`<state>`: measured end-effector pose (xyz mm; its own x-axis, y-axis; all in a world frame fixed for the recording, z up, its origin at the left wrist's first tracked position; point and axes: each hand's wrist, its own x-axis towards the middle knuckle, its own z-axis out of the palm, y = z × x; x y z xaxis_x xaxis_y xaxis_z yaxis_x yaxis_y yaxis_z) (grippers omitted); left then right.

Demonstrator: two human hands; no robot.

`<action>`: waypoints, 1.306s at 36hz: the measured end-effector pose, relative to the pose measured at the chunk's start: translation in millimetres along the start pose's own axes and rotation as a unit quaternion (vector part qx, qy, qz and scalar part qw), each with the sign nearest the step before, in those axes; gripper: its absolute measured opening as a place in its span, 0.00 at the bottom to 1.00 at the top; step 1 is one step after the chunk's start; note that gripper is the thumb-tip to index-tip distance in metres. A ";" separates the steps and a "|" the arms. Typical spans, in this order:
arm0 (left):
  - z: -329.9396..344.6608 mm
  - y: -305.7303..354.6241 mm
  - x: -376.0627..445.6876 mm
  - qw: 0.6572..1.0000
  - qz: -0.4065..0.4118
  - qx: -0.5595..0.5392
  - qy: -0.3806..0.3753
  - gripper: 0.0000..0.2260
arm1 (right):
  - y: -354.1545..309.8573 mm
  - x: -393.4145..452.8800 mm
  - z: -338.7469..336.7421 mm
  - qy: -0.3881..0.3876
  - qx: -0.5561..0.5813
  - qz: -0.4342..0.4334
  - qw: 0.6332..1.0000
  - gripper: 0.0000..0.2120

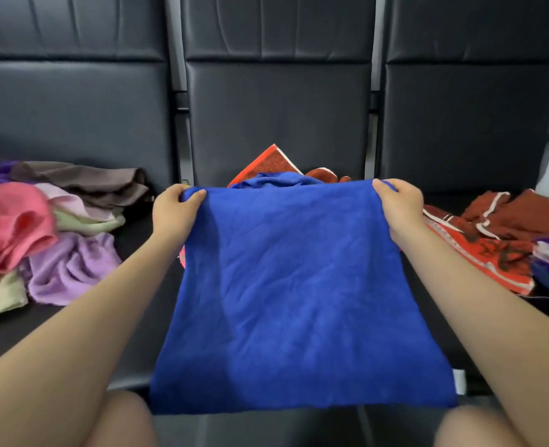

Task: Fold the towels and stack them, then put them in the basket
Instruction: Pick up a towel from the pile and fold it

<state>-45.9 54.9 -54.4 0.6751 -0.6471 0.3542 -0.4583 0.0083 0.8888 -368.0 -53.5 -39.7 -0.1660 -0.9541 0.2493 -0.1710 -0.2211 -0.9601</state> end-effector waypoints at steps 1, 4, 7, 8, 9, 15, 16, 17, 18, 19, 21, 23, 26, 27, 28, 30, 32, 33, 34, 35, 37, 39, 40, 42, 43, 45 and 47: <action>5.0 -3.2 0.7 1.000 -0.006 0.006 0.000 0.08 | 6.0 3.8 3.7 0.003 -0.004 0.013 1.000 0.06; 20.5 -18.0 0.6 0.998 -0.046 0.035 -0.027 0.05 | 26.6 8.0 9.4 -0.029 -0.086 0.019 0.996 0.08; 28.0 -29.3 -0.9 0.992 -0.063 0.089 -0.064 0.10 | 45.9 6.9 11.1 -0.091 -0.194 0.024 0.976 0.10; 28.1 -28.0 -0.1 0.991 -0.053 0.110 -0.063 0.13 | 46.6 5.4 10.4 -0.101 -0.215 0.018 0.971 0.11; 28.4 -26.7 -0.5 0.990 -0.038 0.125 -0.054 0.14 | 47.5 4.1 8.9 -0.104 -0.236 0.009 0.966 0.11; 21.1 0.3 -21.4 0.985 0.112 0.127 -0.031 0.10 | 36.1 1.2 -5.5 -0.067 -0.282 -0.111 0.951 0.11; 18.1 5.1 -29.4 0.982 0.137 0.118 -0.043 0.09 | 33.4 -3.8 -8.3 -0.072 -0.281 -0.135 0.947 0.10; 15.4 10.0 -37.8 0.979 0.160 0.111 -0.059 0.08 | 30.3 -10.8 -11.4 -0.079 -0.280 -0.154 0.944 0.08; 12.8 14.5 -47.2 0.974 0.181 0.109 -0.077 0.07 | 26.4 -19.9 -15.0 -0.091 -0.278 -0.170 0.941 0.07; 10.2 19.5 -56.7 0.969 0.197 0.109 -0.097 0.06 | 24.2 -28.7 -17.7 -0.104 -0.278 -0.185 0.937 0.06; 4.6 29.1 -77.4 0.961 0.213 0.109 -0.137 0.04 | 19.2 -50.3 -24.2 -0.137 -0.284 -0.207 0.926 0.04; -1.2 37.7 -97.0 0.953 0.218 0.110 -0.178 0.03 | 15.8 -70.8 -30.2 -0.181 -0.282 -0.224 0.915 0.03; -11.5 45.0 -125.3 0.937 0.223 0.115 -0.242 0.03 | 11.9 -105.4 -42.2 -0.243 -0.290 -0.243 0.893 0.02; -15.1 45.1 -133.5 0.931 0.225 0.112 -0.264 0.03 | 11.5 -117.1 -45.8 -0.265 -0.279 -0.243 0.891 0.02; -17.7 45.1 -139.7 0.924 0.226 0.106 -0.291 0.03 | 10.7 -126.9 -49.1 -0.290 -0.255 -0.229 0.894 0.02; -23.6 43.1 -153.8 0.903 0.228 0.094 -0.352 0.03 | 13.6 -147.6 -58.3 -0.343 -0.210 -0.204 0.893 0.04; -28.3 39.4 -166.2 0.882 0.234 0.102 -0.395 0.03 | 21.4 -163.7 -69.4 -0.389 -0.220 -0.216 0.868 0.04; -29.7 36.6 -170.9 0.873 0.244 0.112 -0.407 0.05 | 26.3 -168.6 -75.3 -0.406 -0.240 -0.230 0.851 0.04; -31.0 33.0 -175.4 0.863 0.257 0.127 -0.416 0.07 | 30.6 -173.1 -81.3 -0.417 -0.266 -0.249 0.832 0.05; -31.8 29.3 -177.8 0.854 0.269 0.146 -0.422 0.07 | 33.8 -175.3 -85.4 -0.424 -0.296 -0.279 0.809 0.08; -32.5 21.2 -182.3 0.836 0.287 0.177 -0.434 0.03 | 39.3 -178.8 -92.0 -0.417 -0.364 -0.357 0.753 0.14; -31.6 14.3 -185.4 0.819 0.302 0.199 -0.445 0.03 | 44.6 -181.8 -92.5 -0.380 -0.400 -0.435 0.711 0.15; -30.5 12.0 -186.6 0.815 0.304 0.207 -0.448 0.03 | 46.3 -183.4 -90.9 -0.361 -0.402 -0.463 0.703 0.14; -27.3 10.9 -188.4 0.814 0.303 0.216 -0.446 0.03 | 49.6 -184.2 -87.5 -0.339 -0.388 -0.483 0.708 0.10; -25.5 10.9 -188.0 0.815 0.301 0.218 -0.444 0.03 | 50.2 -184.0 -85.9 -0.340 -0.381 -0.479 0.714 0.08; -22.5 13.1 -186.6 0.814 0.296 0.229 -0.445 0.03 | 50.1 -181.5 -84.2 -0.364 -0.359 -0.442 0.737 0.07; -20.0 15.4 -185.3 0.810 0.297 0.240 -0.446 0.04 | 46.5 -177.6 -82.3 -0.395 -0.323 -0.363 0.780 0.06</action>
<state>-166.5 190.2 -100.5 -0.3338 -0.9328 0.1358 -0.8658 0.3604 0.3472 -426.4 122.3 -118.2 0.8090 -0.5079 0.2960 -0.4369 -0.8563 -0.2752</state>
